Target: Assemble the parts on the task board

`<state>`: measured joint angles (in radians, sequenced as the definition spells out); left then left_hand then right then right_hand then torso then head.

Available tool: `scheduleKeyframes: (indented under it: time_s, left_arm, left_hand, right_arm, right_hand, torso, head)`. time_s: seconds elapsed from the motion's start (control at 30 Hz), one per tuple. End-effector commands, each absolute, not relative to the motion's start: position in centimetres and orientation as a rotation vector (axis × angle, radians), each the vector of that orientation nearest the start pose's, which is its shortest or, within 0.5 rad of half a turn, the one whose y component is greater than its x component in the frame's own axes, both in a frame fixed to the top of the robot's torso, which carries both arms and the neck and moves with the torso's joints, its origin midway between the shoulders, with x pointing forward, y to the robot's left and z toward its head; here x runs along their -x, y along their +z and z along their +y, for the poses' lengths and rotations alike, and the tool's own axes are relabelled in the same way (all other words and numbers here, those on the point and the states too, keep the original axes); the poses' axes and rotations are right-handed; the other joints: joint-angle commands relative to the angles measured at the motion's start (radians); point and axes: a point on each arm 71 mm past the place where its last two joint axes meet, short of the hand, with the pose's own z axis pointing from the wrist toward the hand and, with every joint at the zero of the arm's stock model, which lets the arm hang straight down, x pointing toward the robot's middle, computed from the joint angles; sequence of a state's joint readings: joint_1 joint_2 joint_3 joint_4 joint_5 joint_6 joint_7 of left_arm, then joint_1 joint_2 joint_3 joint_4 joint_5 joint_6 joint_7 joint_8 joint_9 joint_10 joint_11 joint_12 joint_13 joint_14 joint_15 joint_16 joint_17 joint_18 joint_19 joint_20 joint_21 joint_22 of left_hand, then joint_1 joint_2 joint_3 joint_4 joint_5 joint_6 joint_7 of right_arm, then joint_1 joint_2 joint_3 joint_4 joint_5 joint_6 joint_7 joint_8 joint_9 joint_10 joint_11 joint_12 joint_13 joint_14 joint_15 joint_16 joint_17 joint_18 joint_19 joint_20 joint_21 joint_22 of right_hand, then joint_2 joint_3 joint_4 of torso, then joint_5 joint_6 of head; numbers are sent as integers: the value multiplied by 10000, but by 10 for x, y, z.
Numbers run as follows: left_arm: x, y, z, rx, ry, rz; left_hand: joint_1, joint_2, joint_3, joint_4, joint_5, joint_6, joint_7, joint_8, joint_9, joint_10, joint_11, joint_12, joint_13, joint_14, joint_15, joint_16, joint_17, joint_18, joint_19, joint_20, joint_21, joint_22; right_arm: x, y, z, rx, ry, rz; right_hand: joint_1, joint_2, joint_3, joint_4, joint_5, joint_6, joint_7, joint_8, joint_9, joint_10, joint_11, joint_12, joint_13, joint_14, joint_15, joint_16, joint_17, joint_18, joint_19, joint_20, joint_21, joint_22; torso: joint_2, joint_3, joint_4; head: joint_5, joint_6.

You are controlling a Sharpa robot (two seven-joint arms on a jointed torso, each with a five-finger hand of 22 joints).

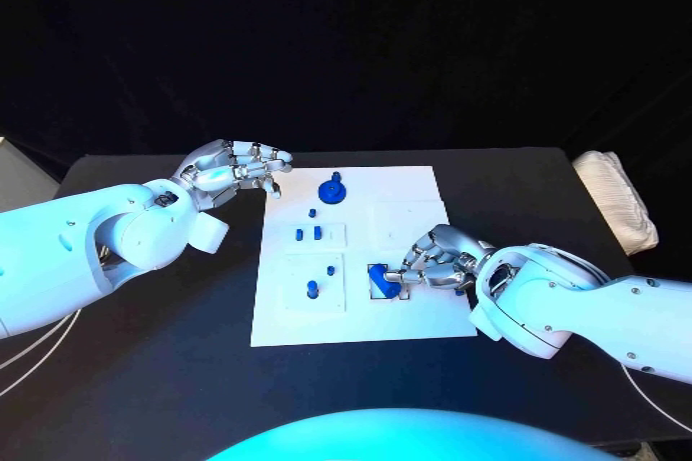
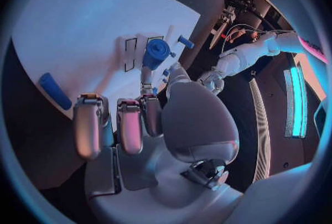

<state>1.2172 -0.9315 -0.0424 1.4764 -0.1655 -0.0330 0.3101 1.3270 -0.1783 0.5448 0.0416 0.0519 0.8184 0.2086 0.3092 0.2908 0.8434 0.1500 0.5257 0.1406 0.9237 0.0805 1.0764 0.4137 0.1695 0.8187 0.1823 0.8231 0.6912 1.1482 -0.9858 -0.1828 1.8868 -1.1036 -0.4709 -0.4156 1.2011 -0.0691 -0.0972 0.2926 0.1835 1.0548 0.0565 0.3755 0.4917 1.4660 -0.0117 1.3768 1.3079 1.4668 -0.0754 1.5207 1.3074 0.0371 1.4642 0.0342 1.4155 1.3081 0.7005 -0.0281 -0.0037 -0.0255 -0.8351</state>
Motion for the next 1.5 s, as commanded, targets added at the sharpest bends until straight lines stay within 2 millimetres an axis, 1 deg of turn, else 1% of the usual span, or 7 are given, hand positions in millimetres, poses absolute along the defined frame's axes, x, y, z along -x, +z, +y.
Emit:
scheduleKeyframes:
  time_s: [0.03, 0.3, 0.77, 1.1, 1.17, 1.2, 1.5]
  left_arm:
    - [-491, -175, 249, 9213, -15879, 16243]
    - [-491, -176, 249, 9257, -15805, 16292]
    - [-492, -177, 251, 9315, -15695, 16310]
    - [-492, -178, 251, 9336, -15651, 16379]
    - [-492, -178, 251, 9332, -15655, 16390]
    - [-492, -178, 251, 9332, -15657, 16402]
    - [-491, -178, 250, 9341, -15680, 16533]
  left_hand:
    - [5, 55, 10, 73, -3, -71, -30, -32, 1, -70, -10, 57, -16, -46, 21, 35, 15, 139, 91, 6, -53, -15]
    - [22, 69, 17, 77, -3, -68, -31, -28, 4, -77, -9, 63, -16, -47, 22, 35, 16, 139, 101, 6, -64, -24]
    - [22, 69, 17, 77, -3, -68, -31, -28, 4, -77, -9, 63, -16, -47, 22, 35, 16, 139, 101, 6, -64, -24]
    - [164, 112, 59, 47, -6, -53, -31, -6, 19, -88, -12, 100, -15, -55, 15, 36, 19, 143, 156, -2, -103, -58]
    - [164, 112, 59, 47, -6, -53, -31, -6, 19, -88, -12, 100, -15, -55, 15, 36, 19, 143, 156, -2, -103, -58]
    - [164, 112, 59, 47, -6, -53, -31, -6, 19, -88, -12, 100, -15, -55, 15, 36, 19, 143, 156, -2, -103, -58]
    - [132, 100, 26, 93, -8, -63, -13, -6, 21, -100, 2, 112, -17, -57, 26, 36, 19, 137, 176, 0, -125, -74]
  right_arm:
    - [-378, -238, -187, -3199, 7179, 20371]
    - [-375, -243, -187, -2839, 7071, 20763]
    - [-374, -243, -174, -2578, 7668, 20743]
    - [-376, -244, -173, -2358, 7578, 20706]
    - [-377, -244, -173, -2234, 7399, 20694]
    - [-377, -245, -173, -2198, 7301, 20705]
    - [-380, -248, -175, -2165, 6498, 20852]
  right_hand:
    - [-75, 59, -8, 10, -37, 89, 9, 28, -9, 304, -51, -1, 1365, 846, -45, 31, 1652, -98, 768, -63, -32, 2233]
    - [-301, 174, -79, 13, -96, 66, 20, 6, -34, 286, -42, -37, 1353, 838, -38, 23, 1638, -93, 758, -63, -68, 2234]
    - [-313, 271, -81, -16, -68, 60, 19, -1, -46, 274, -42, -66, 1339, 836, -37, 23, 1639, -89, 752, -62, -88, 2234]
    - [791, 366, 72, -158, -127, -34, 53, -96, -147, 265, -16, -46, 1384, 833, -16, 24, 1656, -91, 745, -45, -79, 2253]
    - [1292, 400, 270, -165, -776, 6, 40, -116, -195, 282, -28, -4, 1420, 840, -27, 38, 1689, -97, 752, -51, -42, 2263]
    - [1463, 407, 365, -180, -848, 19, 27, -124, -212, 289, -38, 11, 1433, 842, -32, 43, 1700, -104, 761, -54, -2, 2273]
    - [1920, 690, 807, -105, -933, 188, -65, -73, -251, 336, -113, 99, 1498, 859, -86, 80, 1781, -123, 787, -92, 120, 2300]
  torso:
    - [-10, 0, -14]
    - [-18, -7, 47]
    - [5, -5, 4]
    - [2, -11, 12]
    - [6, -11, 9]
    - [13, -7, 10]
    - [15, -3, 16]
  head:
    - [-11, 3]
    - [-17, 17]
    - [16, 68]
    - [10, 112]
    - [11, 117]
    - [14, 115]
    - [25, 90]
